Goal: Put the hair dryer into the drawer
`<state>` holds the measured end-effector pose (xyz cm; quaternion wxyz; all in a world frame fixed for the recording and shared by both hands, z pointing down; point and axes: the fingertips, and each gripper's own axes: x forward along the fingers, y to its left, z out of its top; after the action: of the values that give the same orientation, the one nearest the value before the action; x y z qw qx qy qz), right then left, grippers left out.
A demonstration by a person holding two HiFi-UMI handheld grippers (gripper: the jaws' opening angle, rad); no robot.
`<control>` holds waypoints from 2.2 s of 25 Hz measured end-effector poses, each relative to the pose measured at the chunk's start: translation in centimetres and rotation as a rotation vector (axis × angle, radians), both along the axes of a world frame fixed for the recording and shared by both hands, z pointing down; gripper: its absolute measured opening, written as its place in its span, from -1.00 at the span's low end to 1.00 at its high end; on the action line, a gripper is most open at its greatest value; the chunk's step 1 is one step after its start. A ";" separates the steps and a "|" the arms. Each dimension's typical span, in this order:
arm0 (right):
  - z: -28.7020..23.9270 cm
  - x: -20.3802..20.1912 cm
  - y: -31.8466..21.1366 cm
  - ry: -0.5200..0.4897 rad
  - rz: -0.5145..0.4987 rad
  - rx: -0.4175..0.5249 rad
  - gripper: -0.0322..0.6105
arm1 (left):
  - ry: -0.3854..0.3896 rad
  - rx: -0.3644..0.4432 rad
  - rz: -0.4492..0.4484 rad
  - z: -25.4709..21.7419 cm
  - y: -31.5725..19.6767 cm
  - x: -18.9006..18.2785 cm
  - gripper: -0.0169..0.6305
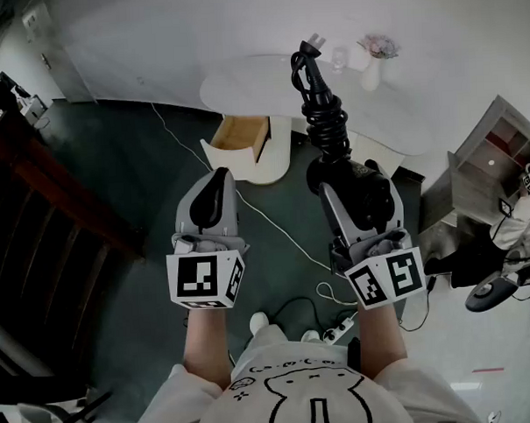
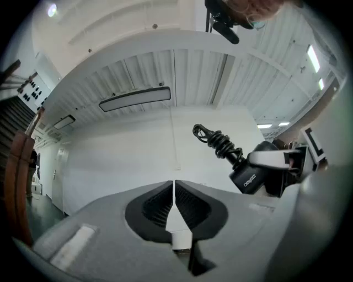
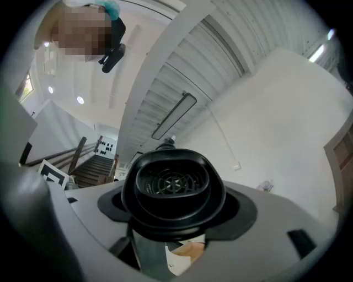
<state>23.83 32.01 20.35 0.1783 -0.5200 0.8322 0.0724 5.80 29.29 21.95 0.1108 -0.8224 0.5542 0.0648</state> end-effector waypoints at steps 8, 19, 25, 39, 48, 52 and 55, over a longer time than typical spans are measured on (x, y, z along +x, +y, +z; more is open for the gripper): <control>1.4 5.2 1.7 0.023 0.011 -0.041 0.21 | -0.006 0.016 -0.055 -0.2 3.6 3.7 -0.87; 2.0 8.4 0.8 0.032 -0.039 -0.060 0.21 | -0.005 0.021 -0.136 0.0 3.9 5.9 -0.87; 3.1 7.8 -3.0 0.046 -0.001 -0.111 0.21 | -0.011 0.016 -0.133 0.4 0.4 4.9 -0.87; 5.4 -1.8 -20.8 0.042 0.052 -0.219 0.21 | -0.004 -0.032 -0.109 2.2 -17.0 -6.2 -0.87; 7.1 -9.2 -31.0 0.038 0.060 -0.296 0.21 | -0.007 -0.074 -0.083 3.0 -27.5 -13.6 -0.87; 9.6 -9.0 -33.9 0.043 0.046 -0.366 0.21 | 0.002 -0.097 -0.093 4.0 -29.8 -13.6 -0.87; 11.8 -10.4 -35.3 0.059 0.041 -0.425 0.21 | 0.008 -0.128 -0.099 5.6 -30.9 -14.8 -0.87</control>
<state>13.46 -3.29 32.18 0.0385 -0.5604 0.8229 -0.0860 -9.04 -1.57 27.53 0.0589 -0.7992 0.5976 0.0268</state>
